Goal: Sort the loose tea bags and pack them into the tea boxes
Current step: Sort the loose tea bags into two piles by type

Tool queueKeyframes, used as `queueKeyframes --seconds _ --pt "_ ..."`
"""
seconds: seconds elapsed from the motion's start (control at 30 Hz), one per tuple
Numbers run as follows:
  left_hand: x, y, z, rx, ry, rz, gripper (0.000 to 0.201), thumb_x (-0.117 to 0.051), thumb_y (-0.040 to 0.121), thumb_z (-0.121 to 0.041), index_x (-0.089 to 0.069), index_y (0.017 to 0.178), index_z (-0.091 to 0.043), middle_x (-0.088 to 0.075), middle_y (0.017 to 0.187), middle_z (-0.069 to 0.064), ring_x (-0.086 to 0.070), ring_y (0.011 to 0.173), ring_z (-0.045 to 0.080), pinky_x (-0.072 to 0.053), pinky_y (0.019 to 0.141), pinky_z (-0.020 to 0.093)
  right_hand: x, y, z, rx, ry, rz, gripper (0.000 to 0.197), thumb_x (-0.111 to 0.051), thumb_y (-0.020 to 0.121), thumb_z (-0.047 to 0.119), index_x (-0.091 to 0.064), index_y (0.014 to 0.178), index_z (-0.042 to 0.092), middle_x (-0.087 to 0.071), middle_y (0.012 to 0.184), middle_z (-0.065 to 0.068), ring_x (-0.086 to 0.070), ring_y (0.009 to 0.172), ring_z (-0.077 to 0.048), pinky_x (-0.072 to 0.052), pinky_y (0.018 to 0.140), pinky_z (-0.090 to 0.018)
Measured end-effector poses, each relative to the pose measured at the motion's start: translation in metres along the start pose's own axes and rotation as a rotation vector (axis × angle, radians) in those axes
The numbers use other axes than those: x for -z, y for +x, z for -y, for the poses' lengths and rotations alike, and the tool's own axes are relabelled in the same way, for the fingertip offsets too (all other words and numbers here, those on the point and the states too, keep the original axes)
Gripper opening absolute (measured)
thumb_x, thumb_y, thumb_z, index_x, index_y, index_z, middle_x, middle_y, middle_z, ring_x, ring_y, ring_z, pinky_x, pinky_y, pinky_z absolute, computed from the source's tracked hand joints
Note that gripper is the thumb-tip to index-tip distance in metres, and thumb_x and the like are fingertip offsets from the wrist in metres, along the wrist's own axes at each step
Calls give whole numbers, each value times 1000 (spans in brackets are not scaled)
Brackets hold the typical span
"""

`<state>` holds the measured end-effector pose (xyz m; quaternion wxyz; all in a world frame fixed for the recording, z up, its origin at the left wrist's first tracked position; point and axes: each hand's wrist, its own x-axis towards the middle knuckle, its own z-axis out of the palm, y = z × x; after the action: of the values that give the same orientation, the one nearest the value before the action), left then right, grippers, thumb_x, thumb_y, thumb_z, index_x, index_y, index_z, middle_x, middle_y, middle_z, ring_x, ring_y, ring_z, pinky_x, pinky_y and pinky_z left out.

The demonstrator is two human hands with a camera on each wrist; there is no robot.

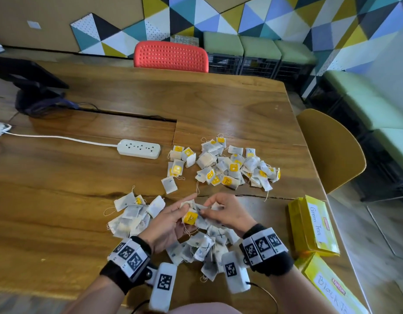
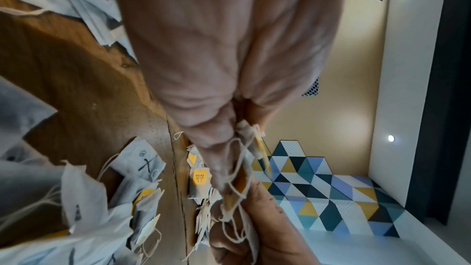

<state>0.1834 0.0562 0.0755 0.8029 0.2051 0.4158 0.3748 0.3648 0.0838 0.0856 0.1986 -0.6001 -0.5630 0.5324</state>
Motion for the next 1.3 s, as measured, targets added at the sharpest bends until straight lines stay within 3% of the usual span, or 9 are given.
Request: queueKeyframes --seconds 0.13,0.3,0.5,0.7,0.8,0.9,1.07,1.2,1.3 --pt "3 -6 -1 2 -43 25 35 -33 102 -15 -55 130 -20 -66 102 20 -67 79 23 -58 72 32 -2 -8 2 3 51 -2 19 -77 79 17 -67 90 5 -64 74 -4 -51 49 -5 -39 44 -16" --pt "9 -8 -18 -1 -83 -36 33 -31 104 -14 -53 128 -13 -66 116 23 -70 94 29 -60 76 35 5 -25 -9 1 107 -92 11 -75 81 13 -68 79 5 -59 61 5 -45 45 -1 -36 45 -15" --pt "32 -19 -42 56 -4 -82 32 -37 103 -13 -54 127 -2 -67 114 23 -67 100 32 -55 82 35 -1 -43 -22 -188 209 -256 22 -74 83 13 -62 100 5 -57 68 0 -51 43 1 -41 44 -15" --pt "41 -28 -61 185 152 12 36 -54 93 -22 -55 123 -2 -65 118 22 -64 105 31 -54 89 37 -23 -40 11 -215 473 -125 20 -49 96 7 -63 108 -1 -58 66 2 -54 57 -8 -48 57 -22" --pt "44 -25 -68 214 283 75 42 -63 86 -22 -54 123 -3 -66 116 18 -66 100 25 -53 89 35 -40 -30 31 -148 447 -84 28 -44 91 -8 -62 112 -3 -56 73 -8 -55 64 -15 -46 64 -29" --pt "50 -21 -71 208 399 97 46 -70 82 -20 -55 123 -4 -64 110 13 -62 95 19 -56 79 29 -58 -15 43 -76 340 -161 29 -60 86 -5 -61 114 3 -67 96 -15 -61 80 -27 -52 76 -39" --pt "69 -14 -72 190 636 65 40 -77 76 -4 -63 113 -4 -70 108 15 -68 94 20 -57 82 32 -89 8 47 -61 205 -280 36 -80 71 6 -53 94 10 -67 77 -4 -64 72 -16 -54 65 -28" --pt "94 -11 -81 51 1097 -13 24 -69 83 -7 -67 107 -13 -70 102 5 -69 88 18 -56 77 32 -102 20 32 -165 220 -267 38 -82 72 26 -51 91 15 -69 86 -11 -70 85 -29 -59 76 -45" --pt "121 -10 -85 -46 1459 -129 29 -64 86 -13 -64 115 -20 -62 116 0 -61 107 20 -52 85 32 -101 30 17 -224 207 -237 35 -79 72 28 -54 90 13 -68 93 -18 -67 77 -27 -58 69 -44"
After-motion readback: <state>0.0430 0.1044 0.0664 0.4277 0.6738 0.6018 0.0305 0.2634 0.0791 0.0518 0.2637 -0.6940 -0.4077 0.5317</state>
